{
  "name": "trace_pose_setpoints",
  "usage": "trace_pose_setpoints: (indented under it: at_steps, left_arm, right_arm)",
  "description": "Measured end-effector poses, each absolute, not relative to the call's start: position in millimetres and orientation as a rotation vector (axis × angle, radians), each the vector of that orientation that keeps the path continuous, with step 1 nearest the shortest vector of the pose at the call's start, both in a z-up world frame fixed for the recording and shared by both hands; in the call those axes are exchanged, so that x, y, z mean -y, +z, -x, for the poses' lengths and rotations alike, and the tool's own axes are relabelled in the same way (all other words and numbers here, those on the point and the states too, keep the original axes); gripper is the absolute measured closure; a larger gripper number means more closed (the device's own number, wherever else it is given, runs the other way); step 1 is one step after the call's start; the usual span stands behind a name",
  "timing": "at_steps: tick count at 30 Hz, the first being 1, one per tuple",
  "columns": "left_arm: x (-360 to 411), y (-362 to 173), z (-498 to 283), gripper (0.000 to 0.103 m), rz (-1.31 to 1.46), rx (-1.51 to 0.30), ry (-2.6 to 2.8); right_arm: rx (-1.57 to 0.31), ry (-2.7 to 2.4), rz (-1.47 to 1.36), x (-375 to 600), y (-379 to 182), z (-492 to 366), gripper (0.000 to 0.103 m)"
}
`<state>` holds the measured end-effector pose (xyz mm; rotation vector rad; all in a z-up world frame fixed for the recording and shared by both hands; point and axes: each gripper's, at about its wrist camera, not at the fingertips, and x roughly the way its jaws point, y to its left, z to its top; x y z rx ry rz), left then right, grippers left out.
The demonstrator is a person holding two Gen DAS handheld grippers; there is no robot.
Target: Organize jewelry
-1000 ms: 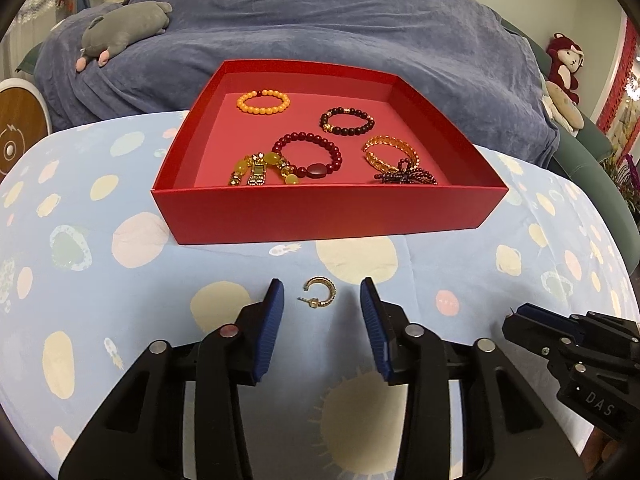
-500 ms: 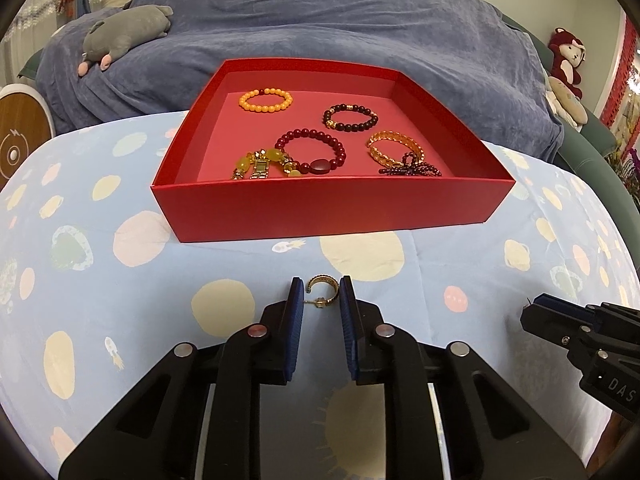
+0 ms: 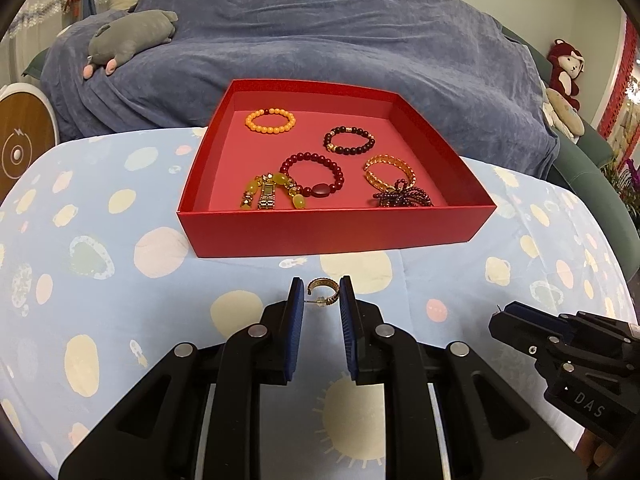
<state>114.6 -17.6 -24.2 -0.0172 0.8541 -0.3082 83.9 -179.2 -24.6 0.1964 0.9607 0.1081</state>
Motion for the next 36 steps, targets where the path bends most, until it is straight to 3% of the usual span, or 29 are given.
trace_pose_setpoints:
  at_steps: [21, 24, 31, 36]
  left_arm:
    - [13.1, 9.9, -105.2, 0.085, 0.041, -0.811, -0.318]
    - [13.4, 23.7, -110.0, 0.100, 0.051, -0.792, -0.328]
    - [4.2, 44.9, -129.0, 0.100, 0.069, -0.754, -0.308]
    - [-18.2, 29.3, -131.6, 0.099, 0.100, -0.788, -0.279]
  right_arm:
    - [-0.904, 0.131, -0.205, 176.2, 2.9, -89.7, 0.087]
    - [-0.867, 0.134, -0.200, 174.8, 22.3, -98.4, 0.087]
    - [-0.796, 0.131, -0.198, 180.0, 55.8, -125.7, 0.087]
    - [-0.821, 0.112, -0.216, 191.3, 44.2, -117.5, 0.087]
